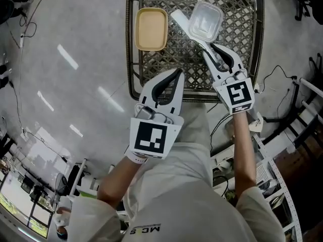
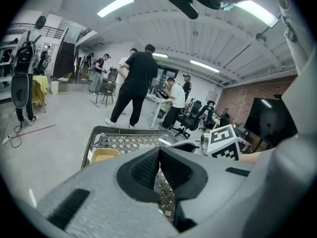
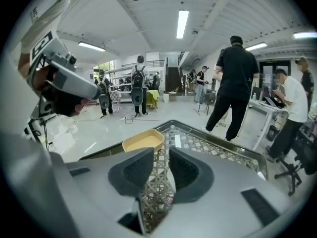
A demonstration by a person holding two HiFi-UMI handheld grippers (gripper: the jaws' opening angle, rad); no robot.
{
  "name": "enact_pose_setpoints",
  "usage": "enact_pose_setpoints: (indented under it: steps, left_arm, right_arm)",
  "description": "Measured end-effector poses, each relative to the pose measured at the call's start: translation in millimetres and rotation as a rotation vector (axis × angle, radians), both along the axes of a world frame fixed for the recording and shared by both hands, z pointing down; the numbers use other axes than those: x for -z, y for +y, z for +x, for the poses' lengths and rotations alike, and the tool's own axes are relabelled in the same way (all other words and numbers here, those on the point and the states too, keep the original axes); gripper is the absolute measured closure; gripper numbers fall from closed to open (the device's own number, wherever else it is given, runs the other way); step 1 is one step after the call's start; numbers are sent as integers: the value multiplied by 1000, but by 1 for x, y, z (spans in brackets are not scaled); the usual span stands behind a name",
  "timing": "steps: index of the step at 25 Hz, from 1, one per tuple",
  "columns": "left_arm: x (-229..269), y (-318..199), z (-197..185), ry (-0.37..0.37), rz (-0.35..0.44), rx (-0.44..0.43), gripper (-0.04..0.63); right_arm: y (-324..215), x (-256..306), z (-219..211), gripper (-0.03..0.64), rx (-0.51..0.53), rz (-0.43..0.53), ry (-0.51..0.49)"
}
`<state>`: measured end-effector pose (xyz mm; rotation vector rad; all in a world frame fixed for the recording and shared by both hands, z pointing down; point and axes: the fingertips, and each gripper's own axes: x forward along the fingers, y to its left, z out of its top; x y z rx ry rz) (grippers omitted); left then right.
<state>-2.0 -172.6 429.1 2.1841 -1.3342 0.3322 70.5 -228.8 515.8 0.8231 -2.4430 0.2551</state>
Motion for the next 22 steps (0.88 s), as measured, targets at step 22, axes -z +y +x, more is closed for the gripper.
enact_pose_setpoints:
  steps: [22]
  left_arm:
    - [-11, 12, 1, -7, -19, 0, 571]
  right_arm:
    - [-24, -131, -9, 494, 253, -93, 266]
